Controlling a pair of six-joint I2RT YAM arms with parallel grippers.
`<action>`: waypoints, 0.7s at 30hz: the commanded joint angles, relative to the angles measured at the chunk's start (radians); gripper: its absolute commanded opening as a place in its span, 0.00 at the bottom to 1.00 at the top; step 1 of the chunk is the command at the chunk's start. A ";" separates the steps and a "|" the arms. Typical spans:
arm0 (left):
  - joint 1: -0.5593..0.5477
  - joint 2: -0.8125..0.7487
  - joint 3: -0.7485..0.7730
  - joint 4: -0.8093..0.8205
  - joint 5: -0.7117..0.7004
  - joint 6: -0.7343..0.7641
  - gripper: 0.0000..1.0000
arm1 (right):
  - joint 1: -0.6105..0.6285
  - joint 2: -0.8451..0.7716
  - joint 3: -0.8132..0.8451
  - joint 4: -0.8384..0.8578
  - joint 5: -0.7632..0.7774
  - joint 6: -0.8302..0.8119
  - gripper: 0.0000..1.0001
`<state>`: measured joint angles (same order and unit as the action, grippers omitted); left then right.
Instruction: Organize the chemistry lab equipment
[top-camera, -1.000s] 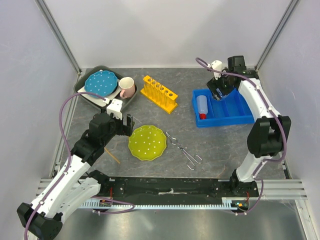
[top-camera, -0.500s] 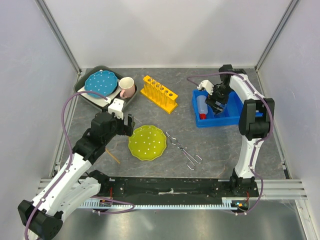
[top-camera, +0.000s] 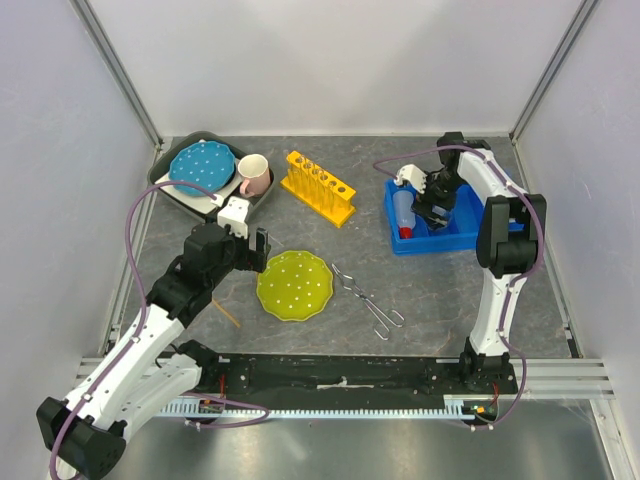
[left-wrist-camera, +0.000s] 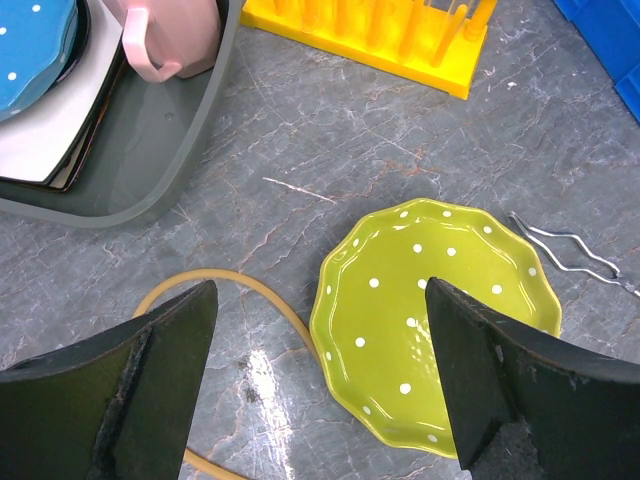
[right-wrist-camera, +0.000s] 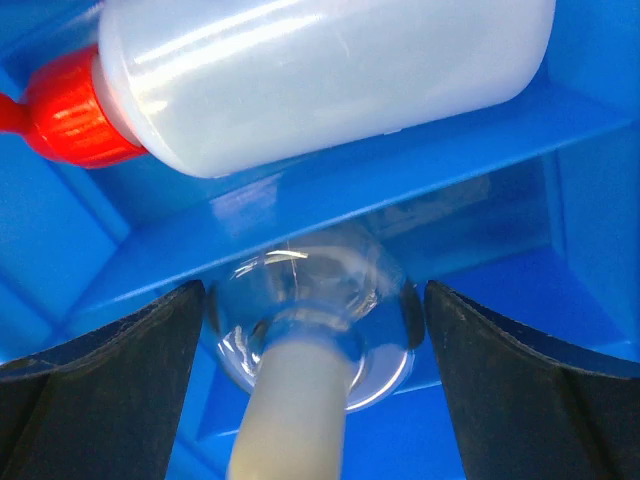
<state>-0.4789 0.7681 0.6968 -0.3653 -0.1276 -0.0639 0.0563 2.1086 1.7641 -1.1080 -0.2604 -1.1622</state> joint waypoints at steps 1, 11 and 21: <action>0.000 0.002 0.001 0.025 -0.001 0.022 0.91 | 0.004 -0.062 0.008 0.025 -0.048 -0.024 0.98; 0.000 -0.010 0.000 0.025 0.000 0.021 0.91 | 0.004 -0.134 0.029 0.027 -0.088 0.021 0.98; 0.000 -0.016 0.001 0.025 0.005 0.019 0.91 | 0.005 -0.327 0.051 0.057 -0.195 0.171 0.98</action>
<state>-0.4789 0.7692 0.6968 -0.3656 -0.1268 -0.0639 0.0570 1.9026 1.7775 -1.0904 -0.3641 -1.0851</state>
